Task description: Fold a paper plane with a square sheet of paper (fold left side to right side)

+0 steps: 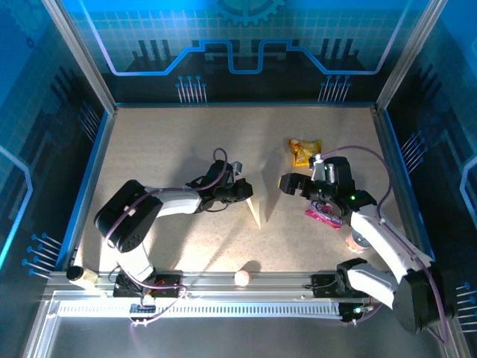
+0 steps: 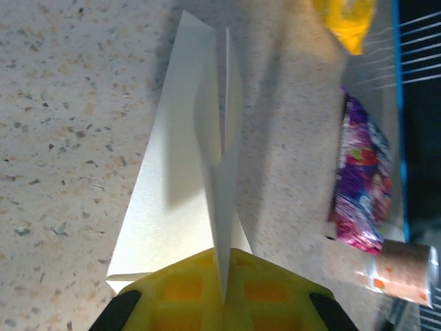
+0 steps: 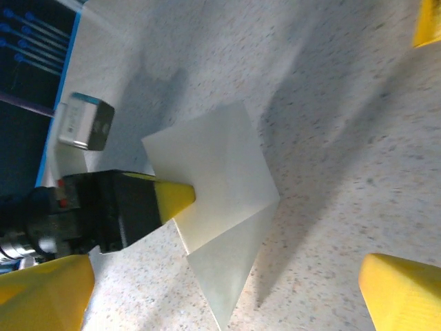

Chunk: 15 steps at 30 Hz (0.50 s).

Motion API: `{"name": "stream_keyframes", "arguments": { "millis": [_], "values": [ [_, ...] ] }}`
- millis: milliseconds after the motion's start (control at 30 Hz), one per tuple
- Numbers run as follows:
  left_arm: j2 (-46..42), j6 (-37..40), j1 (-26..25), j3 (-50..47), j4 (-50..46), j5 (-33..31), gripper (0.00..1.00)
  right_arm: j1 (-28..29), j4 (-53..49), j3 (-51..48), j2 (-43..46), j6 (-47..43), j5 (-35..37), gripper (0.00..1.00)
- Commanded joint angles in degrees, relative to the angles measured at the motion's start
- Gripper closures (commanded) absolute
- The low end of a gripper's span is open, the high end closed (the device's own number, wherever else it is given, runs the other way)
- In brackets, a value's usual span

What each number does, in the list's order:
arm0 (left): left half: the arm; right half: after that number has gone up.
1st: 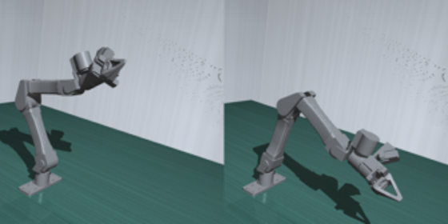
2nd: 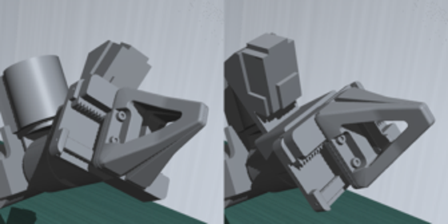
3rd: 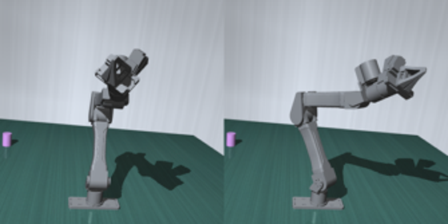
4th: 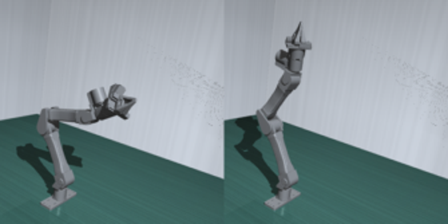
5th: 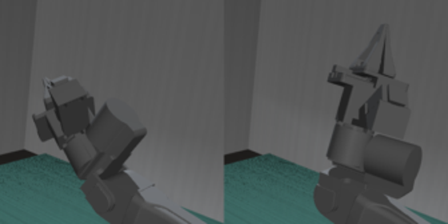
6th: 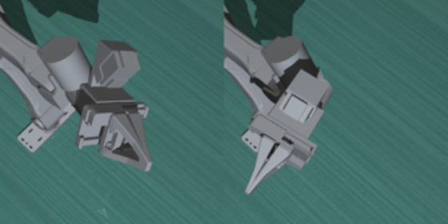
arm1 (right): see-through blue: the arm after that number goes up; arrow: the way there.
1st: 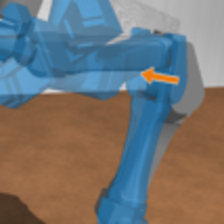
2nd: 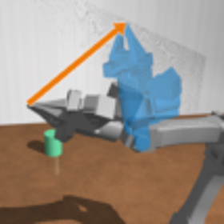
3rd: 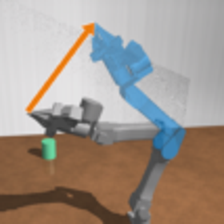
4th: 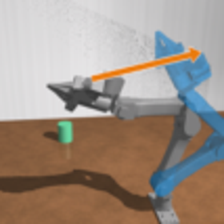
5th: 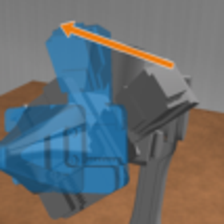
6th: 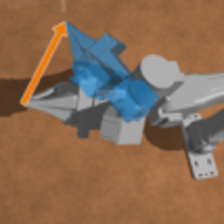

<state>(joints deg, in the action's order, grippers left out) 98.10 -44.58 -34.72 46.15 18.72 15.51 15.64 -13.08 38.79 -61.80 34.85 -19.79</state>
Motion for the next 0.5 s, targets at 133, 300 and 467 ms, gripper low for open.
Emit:
{"name": "stream_keyframes", "arguments": {
  "millis": [133,300,467],
  "values": [
    [-8.0,6.1,8.5,-6.1,2.8,17.1,1.00,1.1,14.0,0.1,-7.9,1.9,-16.1,0.02],
    [-9.6,11.9,14.6,-3.8,-4.2,33.0,1.00,6.7,13.2,2.8,-13.5,2.0,-16.2,0.01],
    [-9.5,19.4,17.0,-2.1,-10.7,42.2,1.00,11.7,13.7,2.7,-17.7,1.2,-13.0,0.01]
  ]
}}
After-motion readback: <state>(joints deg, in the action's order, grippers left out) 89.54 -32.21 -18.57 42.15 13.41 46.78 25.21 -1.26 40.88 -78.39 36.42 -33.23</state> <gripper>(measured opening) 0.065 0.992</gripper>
